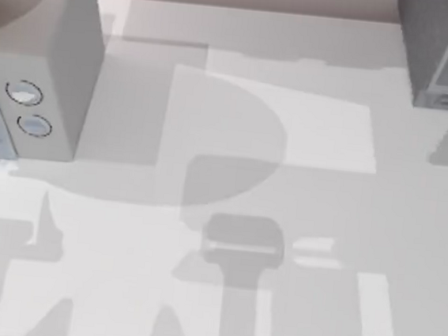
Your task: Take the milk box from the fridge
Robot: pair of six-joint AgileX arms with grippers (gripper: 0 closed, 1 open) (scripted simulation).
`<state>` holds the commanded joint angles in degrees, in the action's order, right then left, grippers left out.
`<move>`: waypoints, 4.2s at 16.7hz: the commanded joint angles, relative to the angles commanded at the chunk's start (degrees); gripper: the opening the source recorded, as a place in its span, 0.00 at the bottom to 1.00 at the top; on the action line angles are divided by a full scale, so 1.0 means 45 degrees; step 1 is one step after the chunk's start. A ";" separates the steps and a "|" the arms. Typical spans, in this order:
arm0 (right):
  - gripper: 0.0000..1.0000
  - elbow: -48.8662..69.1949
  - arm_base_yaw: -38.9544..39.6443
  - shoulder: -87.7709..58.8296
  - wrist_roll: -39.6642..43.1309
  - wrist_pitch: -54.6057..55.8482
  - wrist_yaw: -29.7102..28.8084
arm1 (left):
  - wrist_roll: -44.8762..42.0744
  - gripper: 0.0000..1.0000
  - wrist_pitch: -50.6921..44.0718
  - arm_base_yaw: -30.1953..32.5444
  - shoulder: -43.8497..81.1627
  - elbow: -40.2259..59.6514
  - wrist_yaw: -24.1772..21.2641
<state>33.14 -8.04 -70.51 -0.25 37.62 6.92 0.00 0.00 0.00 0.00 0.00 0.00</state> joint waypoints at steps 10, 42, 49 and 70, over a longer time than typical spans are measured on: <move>0.00 -0.5988 0.1375 1.2755 0.0007 -0.6756 -0.1188 | 0.0000 1.00 0.0000 0.0000 0.0000 0.0000 0.0000; 0.00 -0.2215 1.1861 -0.3336 -0.0189 0.5136 -0.4082 | 0.0000 1.00 0.0000 0.0000 0.0000 0.0000 0.0000; 0.00 -0.0859 1.4299 -0.7774 -0.0162 0.8493 -0.4689 | 0.0000 1.00 0.0000 0.0000 0.0000 0.0000 0.0000; 0.00 0.1990 1.3958 -1.1538 -0.0128 0.9452 -0.4295 | 0.0000 1.00 0.0000 0.0000 0.0000 0.0000 0.0000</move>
<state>42.10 54.77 -122.42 -0.83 80.15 -12.40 0.00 0.00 0.00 0.00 0.00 0.00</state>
